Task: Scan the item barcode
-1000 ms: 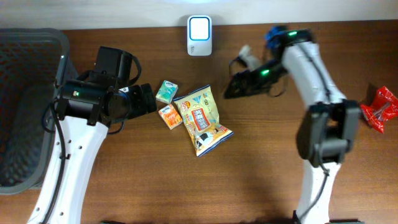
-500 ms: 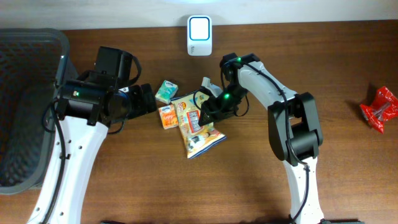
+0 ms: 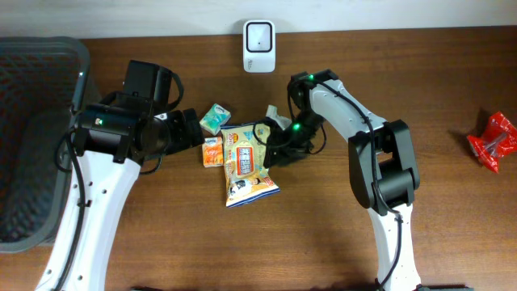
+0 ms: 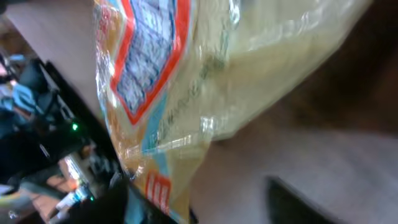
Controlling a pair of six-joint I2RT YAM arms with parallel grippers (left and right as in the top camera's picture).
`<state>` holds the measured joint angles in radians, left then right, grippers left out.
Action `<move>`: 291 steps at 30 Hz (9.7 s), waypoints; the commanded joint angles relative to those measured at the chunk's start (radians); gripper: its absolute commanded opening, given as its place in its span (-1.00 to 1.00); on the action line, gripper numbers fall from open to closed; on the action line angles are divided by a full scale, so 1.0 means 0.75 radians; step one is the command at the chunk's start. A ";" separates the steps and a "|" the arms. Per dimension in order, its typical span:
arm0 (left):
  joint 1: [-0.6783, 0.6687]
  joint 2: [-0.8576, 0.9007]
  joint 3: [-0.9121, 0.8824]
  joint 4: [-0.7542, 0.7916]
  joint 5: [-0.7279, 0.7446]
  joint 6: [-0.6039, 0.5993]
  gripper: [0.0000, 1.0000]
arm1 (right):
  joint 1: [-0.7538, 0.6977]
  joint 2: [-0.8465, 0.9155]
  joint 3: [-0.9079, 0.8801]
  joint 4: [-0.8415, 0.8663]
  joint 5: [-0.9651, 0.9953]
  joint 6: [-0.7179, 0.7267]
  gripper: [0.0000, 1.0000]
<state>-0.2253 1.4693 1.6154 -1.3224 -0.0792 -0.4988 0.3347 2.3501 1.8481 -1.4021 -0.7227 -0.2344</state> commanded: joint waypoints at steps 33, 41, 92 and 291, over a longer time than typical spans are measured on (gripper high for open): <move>-0.002 0.003 -0.002 0.002 -0.005 -0.017 0.98 | 0.056 -0.032 -0.057 0.222 0.352 0.568 -0.92; -0.002 0.003 -0.002 0.002 -0.005 -0.017 0.98 | -0.037 -0.155 0.309 -0.083 1.088 0.635 -0.92; -0.002 0.003 -0.002 0.002 -0.005 -0.017 0.98 | -0.070 -0.137 -0.006 0.319 0.729 0.809 -0.92; -0.002 0.003 -0.002 0.002 -0.005 -0.017 0.98 | 0.085 -0.353 -0.420 0.747 0.702 0.784 -0.63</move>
<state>-0.2253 1.4700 1.6154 -1.3220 -0.0792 -0.4988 0.3824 2.0697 1.6176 -0.9268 -0.2279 0.3294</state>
